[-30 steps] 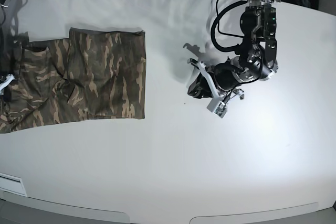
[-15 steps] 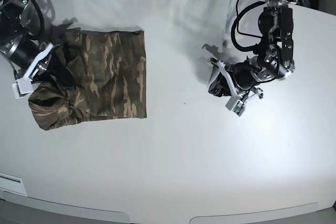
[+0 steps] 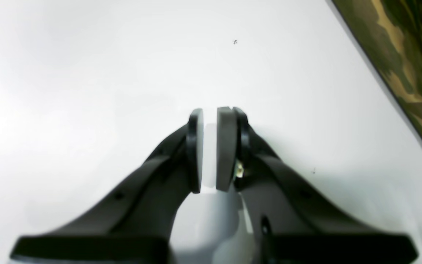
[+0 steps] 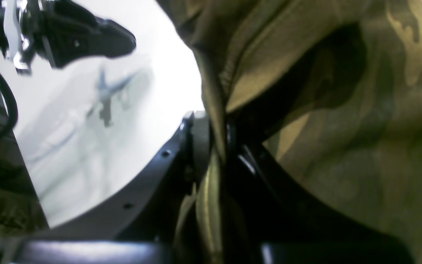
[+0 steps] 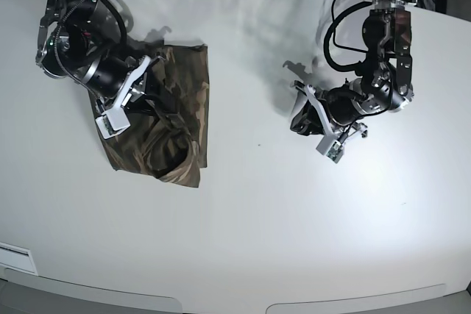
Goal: Fold the T-shirt properly
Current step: 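Grasp the strip's end with the right gripper and fold it over, then square the folded bundle's edges with both grippers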
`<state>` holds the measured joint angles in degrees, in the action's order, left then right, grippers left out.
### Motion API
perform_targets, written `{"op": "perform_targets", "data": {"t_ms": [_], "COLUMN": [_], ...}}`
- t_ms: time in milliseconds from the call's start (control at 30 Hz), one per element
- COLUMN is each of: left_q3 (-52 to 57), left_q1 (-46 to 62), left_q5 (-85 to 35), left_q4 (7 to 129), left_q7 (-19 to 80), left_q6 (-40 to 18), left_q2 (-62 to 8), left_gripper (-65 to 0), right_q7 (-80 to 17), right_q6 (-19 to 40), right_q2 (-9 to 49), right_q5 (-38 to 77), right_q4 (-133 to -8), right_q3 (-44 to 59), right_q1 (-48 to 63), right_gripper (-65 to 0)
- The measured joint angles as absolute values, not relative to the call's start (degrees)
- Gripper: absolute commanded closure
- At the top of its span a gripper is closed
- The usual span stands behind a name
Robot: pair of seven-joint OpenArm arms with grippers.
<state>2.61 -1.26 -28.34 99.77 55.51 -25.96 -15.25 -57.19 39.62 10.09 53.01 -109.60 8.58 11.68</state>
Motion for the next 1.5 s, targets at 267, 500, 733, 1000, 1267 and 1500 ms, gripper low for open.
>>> {"op": "perform_targets", "data": {"t_ms": [267, 500, 733, 1000, 1267, 1500], "left_q3": [2.61, 2.59, 2.44, -7.27, -25.36, -31.48], "left_q1": [0.30, 0.34, 0.01, -0.23, -0.78, -0.91], "left_q5": [-28.34, -28.62, -54.89, -58.08, -31.46, -17.65], "left_q4": [99.77, 99.77, 100.53, 102.43, 102.39, 96.95], "left_q7": [55.33, 55.35, 63.51, 66.89, 57.19, 49.95], "left_q6": [-25.96, -25.98, -39.44, -39.53, -37.60, -33.50], "left_q2": [-15.25, -15.46, -17.32, -11.75, -5.15, -4.78], "left_gripper": [-9.0, 0.0, 0.0, 0.0, 0.0, 0.0], "right_q7": [-65.71, -66.67, -57.98, -47.00, -43.94, -42.52], "right_q6": [39.70, 39.70, 39.70, 39.83, 39.90, 39.94], "right_q2": [9.80, 9.80, 14.24, 21.87, 25.04, 25.87], "right_q5": [66.94, 65.76, 49.84, 35.46, 29.98, 29.74], "right_q4": [-109.60, -109.60, -108.99, -100.01, -82.17, -70.96], "right_q3": [-1.28, 4.32, 12.91, 5.78, -5.32, -12.78], "right_q1": [6.24, 1.32, 0.32, -2.15, -15.03, -18.65], "right_gripper": [-44.3, -23.3, 0.0, 0.0, 0.0, 0.0]}}
